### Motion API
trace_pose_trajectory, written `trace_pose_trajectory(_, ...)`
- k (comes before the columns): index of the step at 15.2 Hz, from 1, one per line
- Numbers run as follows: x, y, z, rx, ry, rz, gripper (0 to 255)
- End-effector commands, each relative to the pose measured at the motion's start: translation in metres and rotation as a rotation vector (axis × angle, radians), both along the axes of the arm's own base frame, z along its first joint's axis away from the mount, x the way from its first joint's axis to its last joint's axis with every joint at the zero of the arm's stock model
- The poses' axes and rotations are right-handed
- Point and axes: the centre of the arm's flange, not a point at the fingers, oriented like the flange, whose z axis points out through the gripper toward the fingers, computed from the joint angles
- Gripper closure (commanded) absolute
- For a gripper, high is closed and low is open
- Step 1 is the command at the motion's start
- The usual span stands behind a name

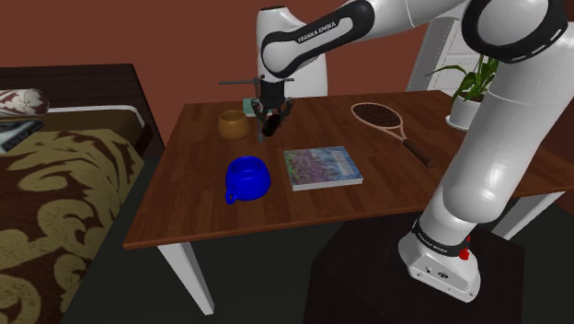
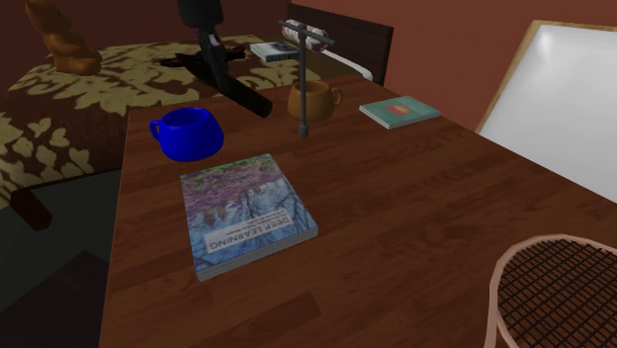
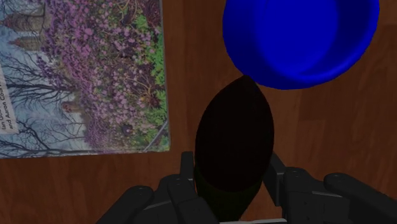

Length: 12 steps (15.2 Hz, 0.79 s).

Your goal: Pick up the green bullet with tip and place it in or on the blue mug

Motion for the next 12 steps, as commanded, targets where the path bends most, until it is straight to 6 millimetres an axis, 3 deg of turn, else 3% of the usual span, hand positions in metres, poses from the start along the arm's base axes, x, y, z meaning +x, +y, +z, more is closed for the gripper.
trace_pose_trajectory(1,-0.004,0.028,0.003,0.000,-0.001,-0.001,255)
trace_pose_trajectory(11,-0.022,0.159,0.007,0.000,-0.001,-0.001,255)
trace_pose_trajectory(12,-0.023,0.164,0.007,0.000,-0.001,-0.001,255)
